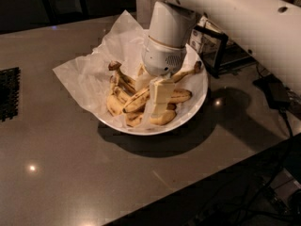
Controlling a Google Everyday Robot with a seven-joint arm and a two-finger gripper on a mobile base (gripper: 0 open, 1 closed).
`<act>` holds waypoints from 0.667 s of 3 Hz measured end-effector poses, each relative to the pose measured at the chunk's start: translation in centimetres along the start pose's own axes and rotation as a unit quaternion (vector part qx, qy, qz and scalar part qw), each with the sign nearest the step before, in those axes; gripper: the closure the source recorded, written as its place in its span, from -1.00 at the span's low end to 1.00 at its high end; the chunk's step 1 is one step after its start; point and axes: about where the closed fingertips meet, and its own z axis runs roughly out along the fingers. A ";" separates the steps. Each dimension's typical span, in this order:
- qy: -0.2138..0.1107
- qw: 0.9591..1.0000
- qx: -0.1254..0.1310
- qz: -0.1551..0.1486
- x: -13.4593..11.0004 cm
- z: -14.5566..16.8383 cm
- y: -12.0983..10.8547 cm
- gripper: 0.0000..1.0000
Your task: Pick banana from white bowl
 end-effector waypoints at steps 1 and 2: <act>0.000 1.000 0.000 0.000 0.0 0.0 0.0 0.30; 0.000 1.000 0.000 0.000 0.0 0.0 0.0 0.77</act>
Offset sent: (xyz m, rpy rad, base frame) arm 0.0000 0.0000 0.0000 0.0000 0.0000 0.0000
